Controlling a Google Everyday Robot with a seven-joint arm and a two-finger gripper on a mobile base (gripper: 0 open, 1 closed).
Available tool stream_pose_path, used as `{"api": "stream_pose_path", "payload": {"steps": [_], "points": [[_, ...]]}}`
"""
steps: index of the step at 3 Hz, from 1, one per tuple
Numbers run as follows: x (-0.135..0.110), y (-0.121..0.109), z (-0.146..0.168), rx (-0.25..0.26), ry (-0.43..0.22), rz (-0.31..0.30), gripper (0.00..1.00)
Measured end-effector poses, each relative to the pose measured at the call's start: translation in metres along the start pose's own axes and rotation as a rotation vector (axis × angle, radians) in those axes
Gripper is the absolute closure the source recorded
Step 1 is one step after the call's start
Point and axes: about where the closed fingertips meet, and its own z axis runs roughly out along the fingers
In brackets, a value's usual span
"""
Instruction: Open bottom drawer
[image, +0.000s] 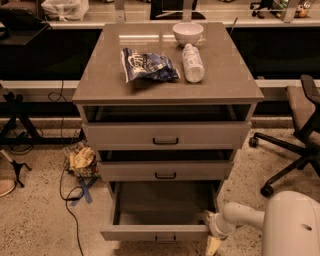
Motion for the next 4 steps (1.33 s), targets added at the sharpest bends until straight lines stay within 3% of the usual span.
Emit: {"api": "stream_pose_path", "payload": {"steps": [2, 4], "points": [[-0.003, 0.035, -0.001, -0.082, -0.018, -0.046, 0.03], [-0.002, 0.042, -0.003, -0.106, -0.028, -0.051, 0.49]]}}
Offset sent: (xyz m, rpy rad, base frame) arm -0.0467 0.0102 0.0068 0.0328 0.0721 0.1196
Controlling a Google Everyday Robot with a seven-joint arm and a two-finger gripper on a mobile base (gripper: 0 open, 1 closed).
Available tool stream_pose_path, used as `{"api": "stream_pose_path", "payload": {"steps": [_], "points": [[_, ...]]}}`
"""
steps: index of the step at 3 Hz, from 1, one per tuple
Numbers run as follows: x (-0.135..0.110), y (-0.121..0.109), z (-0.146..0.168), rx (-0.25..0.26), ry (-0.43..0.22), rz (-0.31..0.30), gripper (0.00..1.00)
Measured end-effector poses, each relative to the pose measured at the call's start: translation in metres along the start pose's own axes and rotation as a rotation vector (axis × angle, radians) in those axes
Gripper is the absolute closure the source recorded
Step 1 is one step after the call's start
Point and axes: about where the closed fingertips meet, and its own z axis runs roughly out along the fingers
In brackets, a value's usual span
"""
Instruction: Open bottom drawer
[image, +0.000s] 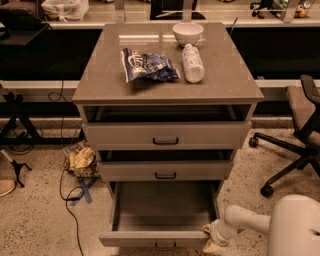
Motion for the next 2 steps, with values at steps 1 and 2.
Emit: {"api": "stream_pose_path", "payload": {"steps": [1, 2], "points": [[0.000, 0.000, 0.000, 0.000, 0.000, 0.000, 0.72], [0.002, 0.011, -0.007, 0.025, -0.011, 0.000, 0.96]]}}
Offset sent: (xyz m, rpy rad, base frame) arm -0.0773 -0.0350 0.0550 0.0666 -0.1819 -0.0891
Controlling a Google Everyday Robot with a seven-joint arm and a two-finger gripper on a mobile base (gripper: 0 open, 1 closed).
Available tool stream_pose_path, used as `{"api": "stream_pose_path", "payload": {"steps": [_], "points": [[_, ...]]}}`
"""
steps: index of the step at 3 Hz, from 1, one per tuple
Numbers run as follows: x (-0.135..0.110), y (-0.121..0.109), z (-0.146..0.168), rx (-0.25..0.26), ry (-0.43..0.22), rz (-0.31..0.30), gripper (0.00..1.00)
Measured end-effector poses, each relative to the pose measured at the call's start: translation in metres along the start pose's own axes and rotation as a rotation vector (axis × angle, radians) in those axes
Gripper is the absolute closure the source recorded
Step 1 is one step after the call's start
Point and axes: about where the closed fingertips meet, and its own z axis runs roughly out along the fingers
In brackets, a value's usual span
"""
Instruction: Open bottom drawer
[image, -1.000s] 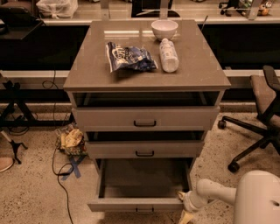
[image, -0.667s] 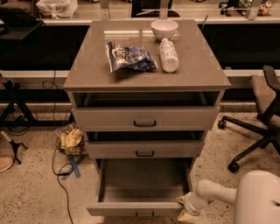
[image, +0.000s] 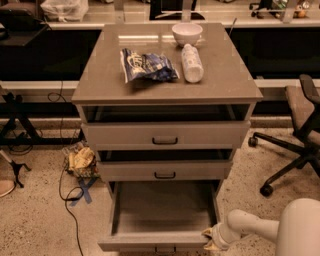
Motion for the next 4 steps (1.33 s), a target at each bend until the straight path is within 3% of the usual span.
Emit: {"api": "stream_pose_path", "payload": {"steps": [1, 2, 3, 4], "points": [[0.000, 0.000, 0.000, 0.000, 0.000, 0.000, 1.00], [0.007, 0.016, -0.003, 0.030, -0.021, 0.014, 1.00], [0.006, 0.015, -0.003, 0.030, -0.021, 0.014, 0.82], [0.005, 0.017, -0.001, 0.027, -0.023, 0.015, 0.59]]}}
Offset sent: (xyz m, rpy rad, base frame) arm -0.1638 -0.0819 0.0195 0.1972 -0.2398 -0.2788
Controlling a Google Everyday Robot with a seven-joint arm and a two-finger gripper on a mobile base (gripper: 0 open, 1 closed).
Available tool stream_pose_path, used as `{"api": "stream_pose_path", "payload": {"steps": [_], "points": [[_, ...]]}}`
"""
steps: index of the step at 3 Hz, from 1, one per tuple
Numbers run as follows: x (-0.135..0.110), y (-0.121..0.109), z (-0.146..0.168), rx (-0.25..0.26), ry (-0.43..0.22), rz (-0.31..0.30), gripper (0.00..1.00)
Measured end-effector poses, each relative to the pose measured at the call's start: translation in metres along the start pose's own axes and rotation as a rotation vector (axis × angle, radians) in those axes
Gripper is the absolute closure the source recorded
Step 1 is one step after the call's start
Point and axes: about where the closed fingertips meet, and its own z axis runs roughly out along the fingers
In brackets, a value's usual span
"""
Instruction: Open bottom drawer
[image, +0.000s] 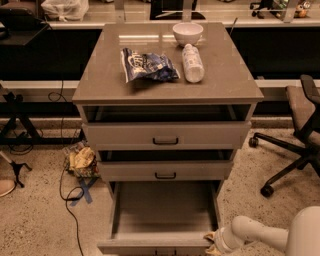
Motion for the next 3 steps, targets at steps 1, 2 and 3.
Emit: {"api": "stream_pose_path", "payload": {"steps": [1, 2, 3], "points": [[-0.001, 0.002, 0.002, -0.003, -0.002, 0.000, 0.36], [-0.001, 0.003, 0.003, -0.007, -0.003, 0.000, 0.13], [-0.014, -0.005, -0.024, 0.001, -0.025, -0.035, 0.00]]}}
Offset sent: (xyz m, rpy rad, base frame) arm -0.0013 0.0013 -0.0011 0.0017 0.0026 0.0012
